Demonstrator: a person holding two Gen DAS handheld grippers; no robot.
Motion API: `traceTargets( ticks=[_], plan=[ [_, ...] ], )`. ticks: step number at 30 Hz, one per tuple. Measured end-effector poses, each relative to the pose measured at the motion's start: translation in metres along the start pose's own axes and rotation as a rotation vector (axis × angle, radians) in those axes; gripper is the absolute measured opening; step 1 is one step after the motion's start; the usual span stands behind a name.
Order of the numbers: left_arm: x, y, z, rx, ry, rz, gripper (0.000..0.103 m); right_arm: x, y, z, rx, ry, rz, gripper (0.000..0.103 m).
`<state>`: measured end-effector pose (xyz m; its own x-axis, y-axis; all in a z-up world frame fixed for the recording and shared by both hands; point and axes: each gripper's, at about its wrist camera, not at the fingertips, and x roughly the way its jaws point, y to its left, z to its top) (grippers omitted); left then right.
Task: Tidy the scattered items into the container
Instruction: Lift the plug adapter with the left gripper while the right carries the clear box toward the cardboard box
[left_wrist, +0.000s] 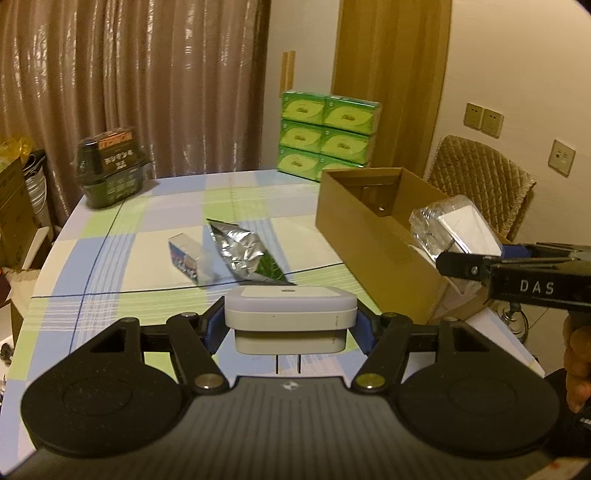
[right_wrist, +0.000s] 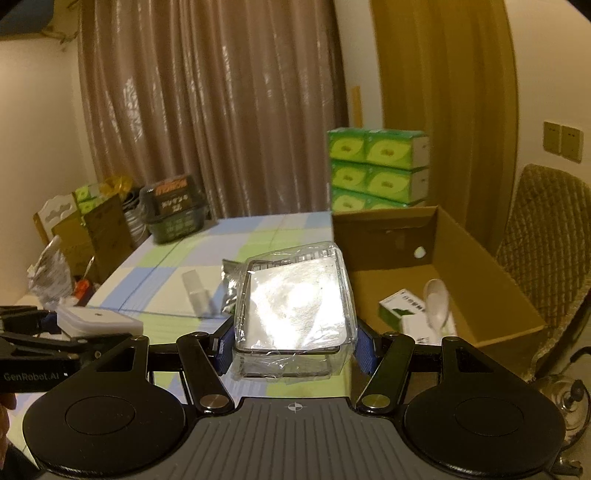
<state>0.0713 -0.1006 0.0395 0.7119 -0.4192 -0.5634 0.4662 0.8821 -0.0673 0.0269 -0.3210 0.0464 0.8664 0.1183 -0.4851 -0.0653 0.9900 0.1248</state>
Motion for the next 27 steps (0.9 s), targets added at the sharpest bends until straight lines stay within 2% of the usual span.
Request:
traceTargets(
  ticks=[17, 27],
  plan=[
    [0.02, -0.051, 0.011, 0.058, 0.015, -0.084, 0.062, -0.022, -0.053, 0.001, 0.064, -0.023, -0.094, 0.059],
    [0.034, -0.073, 0.018, 0.083, 0.02, -0.107, 0.062, -0.024, -0.078, 0.002, 0.097, -0.03, -0.127, 0.059]
  ],
)
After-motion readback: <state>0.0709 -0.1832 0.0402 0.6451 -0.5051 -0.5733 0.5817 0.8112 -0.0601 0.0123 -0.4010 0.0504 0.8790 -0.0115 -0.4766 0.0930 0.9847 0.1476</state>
